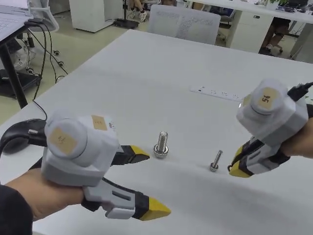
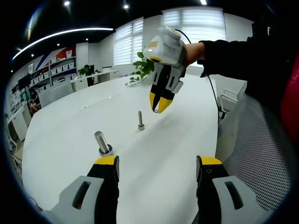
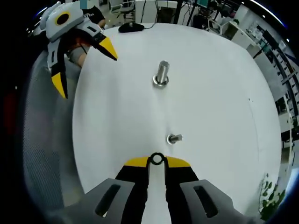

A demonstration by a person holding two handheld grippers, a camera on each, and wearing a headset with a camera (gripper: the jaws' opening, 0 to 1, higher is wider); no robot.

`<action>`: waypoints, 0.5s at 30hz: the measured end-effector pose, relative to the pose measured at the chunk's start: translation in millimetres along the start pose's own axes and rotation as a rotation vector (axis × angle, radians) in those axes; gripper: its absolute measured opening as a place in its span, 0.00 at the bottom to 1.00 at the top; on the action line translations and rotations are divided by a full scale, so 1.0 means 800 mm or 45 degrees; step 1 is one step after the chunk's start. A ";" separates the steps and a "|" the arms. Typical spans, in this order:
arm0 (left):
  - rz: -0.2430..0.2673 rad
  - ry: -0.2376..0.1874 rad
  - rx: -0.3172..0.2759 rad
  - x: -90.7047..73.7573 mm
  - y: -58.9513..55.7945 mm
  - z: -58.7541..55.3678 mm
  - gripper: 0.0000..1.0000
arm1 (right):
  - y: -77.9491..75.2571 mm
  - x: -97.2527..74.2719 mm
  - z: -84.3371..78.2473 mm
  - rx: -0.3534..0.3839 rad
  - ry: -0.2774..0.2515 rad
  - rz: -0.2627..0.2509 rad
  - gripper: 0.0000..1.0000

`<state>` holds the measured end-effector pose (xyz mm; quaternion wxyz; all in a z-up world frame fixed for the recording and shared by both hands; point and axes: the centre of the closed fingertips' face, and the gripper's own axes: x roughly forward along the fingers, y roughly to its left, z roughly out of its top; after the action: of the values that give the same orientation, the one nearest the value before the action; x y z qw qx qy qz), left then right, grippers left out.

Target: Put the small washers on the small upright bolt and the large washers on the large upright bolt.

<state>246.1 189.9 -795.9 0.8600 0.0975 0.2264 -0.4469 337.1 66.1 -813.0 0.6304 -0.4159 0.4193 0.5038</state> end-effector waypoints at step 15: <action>0.010 0.003 -0.006 -0.001 0.001 -0.002 0.66 | -0.024 0.000 0.027 -0.036 -0.039 -0.040 0.14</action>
<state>245.6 191.7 -796.7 0.8617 0.0971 0.2281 -0.4428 358.4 83.6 -804.9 0.6387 -0.4235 0.3959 0.5059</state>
